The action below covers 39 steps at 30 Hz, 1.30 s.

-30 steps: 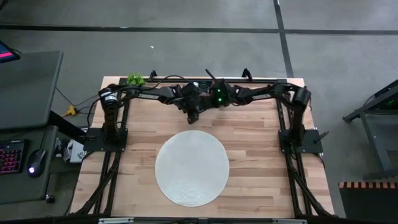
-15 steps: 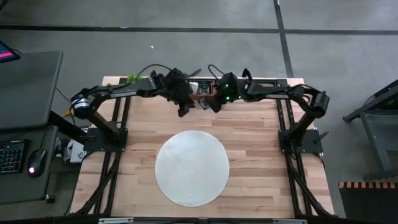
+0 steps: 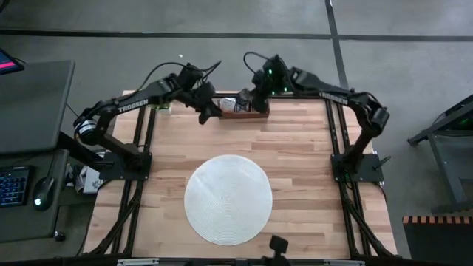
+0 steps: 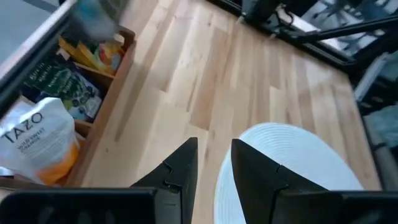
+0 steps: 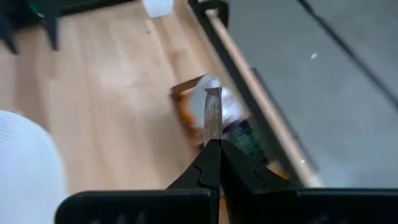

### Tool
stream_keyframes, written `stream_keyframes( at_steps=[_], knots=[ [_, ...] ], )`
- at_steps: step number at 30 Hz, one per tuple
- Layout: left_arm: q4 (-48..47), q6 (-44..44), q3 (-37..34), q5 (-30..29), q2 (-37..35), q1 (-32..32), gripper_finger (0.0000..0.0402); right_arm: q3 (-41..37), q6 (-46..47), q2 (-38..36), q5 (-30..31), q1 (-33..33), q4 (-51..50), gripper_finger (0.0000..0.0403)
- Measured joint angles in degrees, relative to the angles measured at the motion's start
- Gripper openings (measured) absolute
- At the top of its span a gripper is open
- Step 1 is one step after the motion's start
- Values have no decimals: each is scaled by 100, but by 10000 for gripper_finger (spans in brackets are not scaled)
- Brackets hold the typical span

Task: Pick & Place Tea
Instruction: Put the blue tea bag into the middle section of the wooden organizer

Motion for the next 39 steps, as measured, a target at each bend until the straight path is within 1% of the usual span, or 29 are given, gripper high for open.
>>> stream_keyframes(
  at_steps=[4, 6, 9, 15, 18, 29, 39],
  knots=[
    [-94, 14, -2, 455, 0, 224, 96, 843, -1042, 366, -20, -179, -691, 0],
    [-60, 14, -2, 635, 0, 315, 96, 1180, -1423, 600, -128, -238, -1003, 0],
    [4, 12, -2, 846, 0, 453, 96, 1584, -1716, 1056, -387, -281, -1412, 0],
    [-4, 10, -2, 1433, 0, 757, 96, 2149, -1973, 1773, -373, -245, -1839, 0],
    [-125, 81, -11, 1582, -110, 912, 96, 2258, -2037, 1960, -399, -245, -1909, 0],
    [-83, 163, -9, 1448, -818, 1470, 96, 2290, -2142, 2188, -399, -260, -2074, 0],
    [-20, 121, -9, 1465, -1261, 1517, 96, 2292, -2192, 2397, -488, -268, -2092, 0]
  ],
)
